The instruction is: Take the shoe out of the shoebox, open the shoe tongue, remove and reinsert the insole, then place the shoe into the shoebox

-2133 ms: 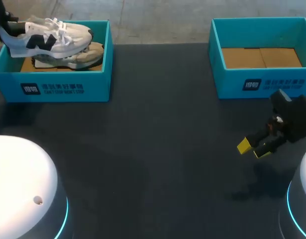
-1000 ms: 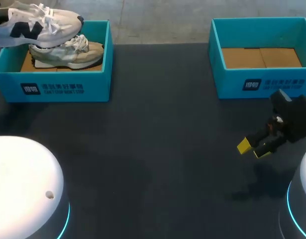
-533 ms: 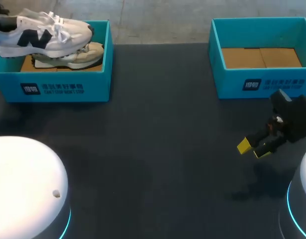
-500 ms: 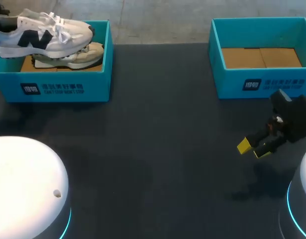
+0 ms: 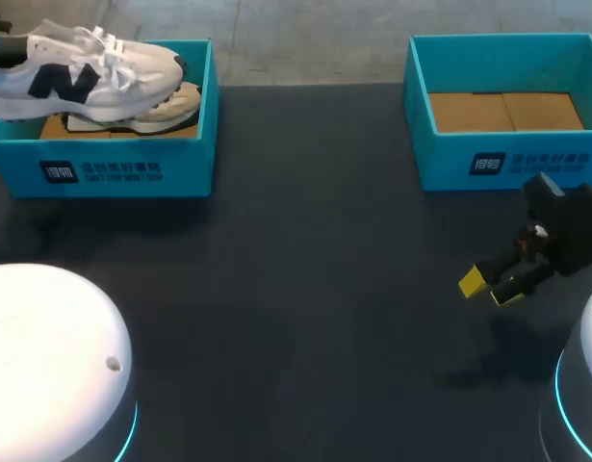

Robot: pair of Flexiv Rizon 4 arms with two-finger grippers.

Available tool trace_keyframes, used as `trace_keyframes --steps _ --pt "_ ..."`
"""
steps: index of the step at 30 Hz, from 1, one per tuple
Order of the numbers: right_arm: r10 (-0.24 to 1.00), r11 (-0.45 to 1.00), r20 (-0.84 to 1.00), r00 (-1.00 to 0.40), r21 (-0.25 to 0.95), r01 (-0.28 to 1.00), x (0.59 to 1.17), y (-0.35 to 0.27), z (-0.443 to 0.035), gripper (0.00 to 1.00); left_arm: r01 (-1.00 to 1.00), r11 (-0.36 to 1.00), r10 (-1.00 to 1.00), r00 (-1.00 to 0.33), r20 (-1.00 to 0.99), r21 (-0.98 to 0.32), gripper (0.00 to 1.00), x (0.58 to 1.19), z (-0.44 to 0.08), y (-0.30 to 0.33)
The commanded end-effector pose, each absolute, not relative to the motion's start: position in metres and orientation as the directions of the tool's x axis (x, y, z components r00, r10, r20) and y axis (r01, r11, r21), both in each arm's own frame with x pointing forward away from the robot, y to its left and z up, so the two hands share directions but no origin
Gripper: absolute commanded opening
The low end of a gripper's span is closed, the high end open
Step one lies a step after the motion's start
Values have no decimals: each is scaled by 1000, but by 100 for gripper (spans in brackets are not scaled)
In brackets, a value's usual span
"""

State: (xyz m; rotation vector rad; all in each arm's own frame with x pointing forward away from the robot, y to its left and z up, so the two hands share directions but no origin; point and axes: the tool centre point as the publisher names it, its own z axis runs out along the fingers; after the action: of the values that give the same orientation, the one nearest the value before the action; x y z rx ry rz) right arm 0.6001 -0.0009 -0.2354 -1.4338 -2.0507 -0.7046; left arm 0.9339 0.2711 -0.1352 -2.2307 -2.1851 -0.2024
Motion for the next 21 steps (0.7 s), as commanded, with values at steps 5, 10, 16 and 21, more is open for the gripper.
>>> trace_keyframes --steps 5,10,16,21 --pt "670 298 683 -291 111 948 599 -1 -235 100 994 -50 993 39 107 102 0 878 -141 232" --pt "670 298 683 -291 111 948 599 -1 -235 100 994 -57 994 48 96 94 0 850 -145 215" --pt "670 298 683 -291 111 948 599 -1 -235 100 992 -72 994 62 94 104 0 819 -154 192" --pt "670 298 683 -291 111 948 599 -1 -235 100 993 -78 994 70 87 93 0 804 -166 173"
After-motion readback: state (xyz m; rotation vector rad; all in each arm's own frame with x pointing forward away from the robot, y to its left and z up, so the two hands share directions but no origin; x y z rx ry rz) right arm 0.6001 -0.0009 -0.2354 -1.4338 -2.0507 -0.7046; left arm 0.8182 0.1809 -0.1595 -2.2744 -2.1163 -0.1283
